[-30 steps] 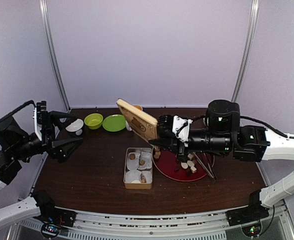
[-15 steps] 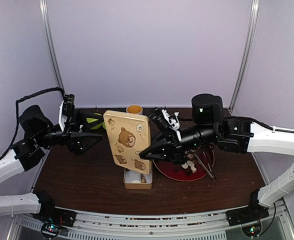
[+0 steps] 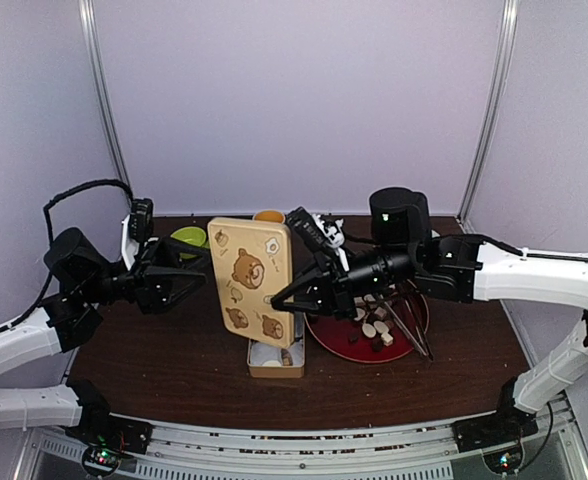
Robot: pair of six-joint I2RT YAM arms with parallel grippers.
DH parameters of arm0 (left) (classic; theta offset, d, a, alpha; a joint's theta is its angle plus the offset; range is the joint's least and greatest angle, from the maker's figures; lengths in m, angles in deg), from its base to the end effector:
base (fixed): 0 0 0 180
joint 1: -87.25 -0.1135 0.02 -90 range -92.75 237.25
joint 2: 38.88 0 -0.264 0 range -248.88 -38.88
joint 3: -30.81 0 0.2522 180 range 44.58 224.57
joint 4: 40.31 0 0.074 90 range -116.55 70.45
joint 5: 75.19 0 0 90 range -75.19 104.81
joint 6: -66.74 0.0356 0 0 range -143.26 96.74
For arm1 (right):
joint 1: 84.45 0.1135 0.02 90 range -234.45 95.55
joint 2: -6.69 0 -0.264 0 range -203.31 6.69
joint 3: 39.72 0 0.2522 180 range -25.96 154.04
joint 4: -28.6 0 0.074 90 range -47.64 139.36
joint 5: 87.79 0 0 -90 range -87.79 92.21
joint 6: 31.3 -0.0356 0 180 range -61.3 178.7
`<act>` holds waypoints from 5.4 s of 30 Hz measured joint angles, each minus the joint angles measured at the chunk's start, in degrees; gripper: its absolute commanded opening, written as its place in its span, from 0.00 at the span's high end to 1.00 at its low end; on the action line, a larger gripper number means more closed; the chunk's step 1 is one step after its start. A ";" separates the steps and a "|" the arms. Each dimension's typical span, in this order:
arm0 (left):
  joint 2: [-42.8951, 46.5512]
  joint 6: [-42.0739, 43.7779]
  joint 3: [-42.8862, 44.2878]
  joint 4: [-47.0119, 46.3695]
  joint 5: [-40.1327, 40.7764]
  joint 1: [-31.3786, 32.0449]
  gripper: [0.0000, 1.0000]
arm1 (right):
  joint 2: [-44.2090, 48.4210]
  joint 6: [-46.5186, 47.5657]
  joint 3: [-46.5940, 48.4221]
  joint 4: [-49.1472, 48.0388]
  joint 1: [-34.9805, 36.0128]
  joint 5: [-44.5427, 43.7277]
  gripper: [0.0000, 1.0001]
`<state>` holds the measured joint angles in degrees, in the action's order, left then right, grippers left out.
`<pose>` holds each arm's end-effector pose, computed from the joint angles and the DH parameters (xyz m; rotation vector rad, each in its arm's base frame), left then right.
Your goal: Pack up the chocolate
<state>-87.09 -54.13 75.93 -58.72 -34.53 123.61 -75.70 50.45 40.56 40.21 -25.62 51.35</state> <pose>0.1367 -0.1342 0.3224 0.8803 1.3152 -1.5025 0.1486 0.2976 0.3428 -1.4364 1.4345 1.5571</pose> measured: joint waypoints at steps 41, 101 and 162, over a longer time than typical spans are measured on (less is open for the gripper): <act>-6.45 -7.48 -1.99 -4.31 0.61 0.39 0.95 | -3.45 -8.85 1.70 -7.39 -3.02 1.97 0.83; -11.72 -4.11 4.63 46.21 25.79 1.97 0.02 | -4.37 -31.19 -19.21 -7.78 -2.67 -25.90 0.42; -14.03 -8.94 -13.53 33.35 21.31 7.74 0.76 | -18.25 -62.88 -24.04 -31.61 9.66 -38.73 0.97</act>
<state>-101.12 -63.07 62.40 -25.36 -13.22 131.35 -93.95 -12.44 16.52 8.60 -15.96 12.62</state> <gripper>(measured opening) 0.237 0.133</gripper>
